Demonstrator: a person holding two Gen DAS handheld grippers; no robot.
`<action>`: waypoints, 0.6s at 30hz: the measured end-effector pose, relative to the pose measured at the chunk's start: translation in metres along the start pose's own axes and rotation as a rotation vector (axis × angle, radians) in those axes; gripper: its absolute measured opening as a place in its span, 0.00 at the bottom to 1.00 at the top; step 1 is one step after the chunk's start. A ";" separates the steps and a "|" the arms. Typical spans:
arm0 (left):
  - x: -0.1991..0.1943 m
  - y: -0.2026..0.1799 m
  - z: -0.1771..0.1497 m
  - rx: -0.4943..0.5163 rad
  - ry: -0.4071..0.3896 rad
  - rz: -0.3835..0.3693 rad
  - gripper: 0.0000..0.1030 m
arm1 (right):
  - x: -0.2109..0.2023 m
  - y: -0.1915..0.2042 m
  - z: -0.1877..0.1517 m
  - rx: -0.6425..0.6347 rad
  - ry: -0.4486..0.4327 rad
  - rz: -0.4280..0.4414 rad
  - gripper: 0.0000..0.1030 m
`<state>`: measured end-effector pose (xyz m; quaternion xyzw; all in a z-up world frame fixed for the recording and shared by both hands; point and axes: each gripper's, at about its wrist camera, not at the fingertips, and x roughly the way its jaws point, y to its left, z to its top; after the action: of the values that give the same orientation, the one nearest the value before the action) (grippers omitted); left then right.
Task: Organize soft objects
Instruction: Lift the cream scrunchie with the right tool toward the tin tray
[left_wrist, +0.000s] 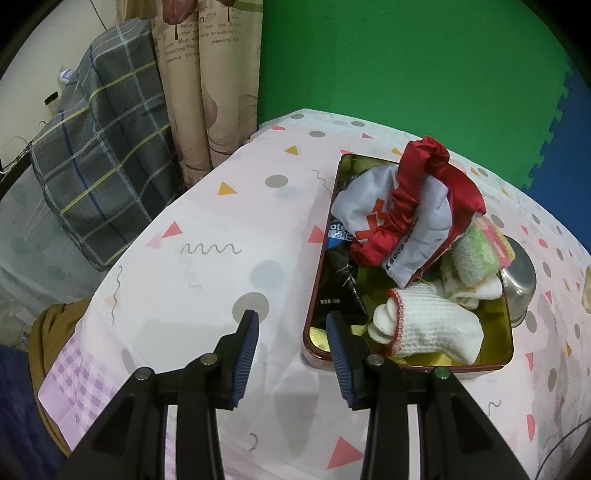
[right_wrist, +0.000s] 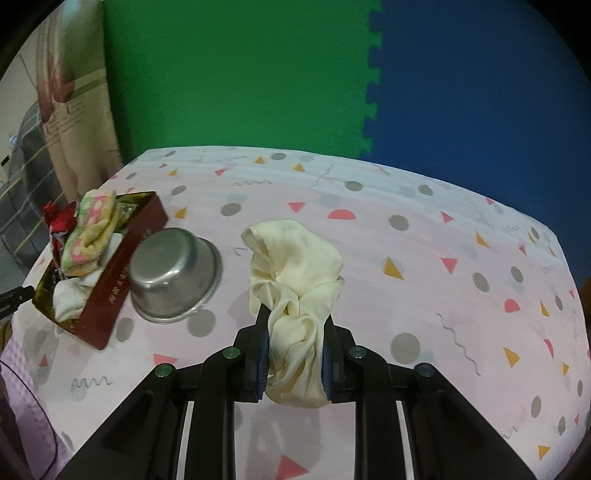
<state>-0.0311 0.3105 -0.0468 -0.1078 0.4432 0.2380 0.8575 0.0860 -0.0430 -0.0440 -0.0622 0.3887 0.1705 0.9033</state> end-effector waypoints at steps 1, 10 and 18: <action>0.000 0.001 0.000 -0.002 0.000 0.001 0.38 | 0.000 0.003 0.001 -0.003 0.000 0.006 0.20; 0.001 0.005 0.000 -0.019 0.001 0.007 0.38 | -0.002 0.032 0.010 -0.050 -0.009 0.053 0.21; 0.002 0.010 0.001 -0.041 0.005 0.011 0.38 | -0.004 0.056 0.016 -0.086 -0.018 0.093 0.21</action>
<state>-0.0345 0.3207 -0.0472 -0.1237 0.4409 0.2517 0.8526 0.0747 0.0125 -0.0287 -0.0810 0.3753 0.2294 0.8944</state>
